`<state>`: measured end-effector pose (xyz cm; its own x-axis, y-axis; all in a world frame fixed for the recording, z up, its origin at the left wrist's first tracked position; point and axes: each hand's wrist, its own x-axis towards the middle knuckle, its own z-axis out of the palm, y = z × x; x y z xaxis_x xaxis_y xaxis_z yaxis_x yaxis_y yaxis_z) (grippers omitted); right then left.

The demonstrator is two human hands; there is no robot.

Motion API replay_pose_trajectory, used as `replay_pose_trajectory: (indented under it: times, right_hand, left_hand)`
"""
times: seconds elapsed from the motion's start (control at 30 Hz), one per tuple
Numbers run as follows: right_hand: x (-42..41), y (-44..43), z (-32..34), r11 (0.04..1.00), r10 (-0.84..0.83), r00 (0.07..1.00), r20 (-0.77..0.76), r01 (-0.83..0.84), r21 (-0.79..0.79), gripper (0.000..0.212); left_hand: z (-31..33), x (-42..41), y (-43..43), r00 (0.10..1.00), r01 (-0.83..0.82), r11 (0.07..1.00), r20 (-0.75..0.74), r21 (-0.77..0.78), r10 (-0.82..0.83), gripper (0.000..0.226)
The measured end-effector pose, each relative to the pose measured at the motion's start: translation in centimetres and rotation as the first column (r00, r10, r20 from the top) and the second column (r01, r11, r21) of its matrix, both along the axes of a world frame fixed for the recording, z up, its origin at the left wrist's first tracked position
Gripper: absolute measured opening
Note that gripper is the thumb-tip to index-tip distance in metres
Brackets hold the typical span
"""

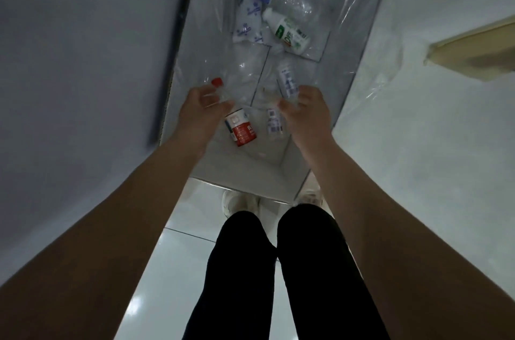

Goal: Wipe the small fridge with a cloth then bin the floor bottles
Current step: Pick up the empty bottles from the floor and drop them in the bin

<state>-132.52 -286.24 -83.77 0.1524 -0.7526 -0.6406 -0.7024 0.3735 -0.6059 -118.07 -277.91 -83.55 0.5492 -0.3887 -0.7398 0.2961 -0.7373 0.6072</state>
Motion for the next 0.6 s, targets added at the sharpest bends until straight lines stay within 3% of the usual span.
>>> replay_pose_trajectory:
  times: [0.1, 0.3, 0.6]
  right_hand:
    - [-1.2, -0.4, 6.4, 0.989, -0.147, 0.982, 0.117, 0.144, 0.034, 0.054]
    - [-4.6, -0.8, 19.8, 0.937, -0.348, 0.885, 0.31, 0.333, 0.103, 0.061]
    - [-9.4, 1.6, 36.6, 0.929, -0.347, 0.798, 0.493, 0.365, 0.062, 0.06]
  left_hand:
    - [6.6, -0.8, -0.2, 0.999, -0.015, 0.995, 0.027, -0.098, 0.018, 0.028]
    - [20.2, -3.4, -0.5, 0.997, 0.081, 0.961, 0.04, -0.265, -0.073, 0.037]
    - [37.8, -8.0, 0.8, 0.985, 0.135, 0.877, 0.156, -0.46, -0.07, 0.033]
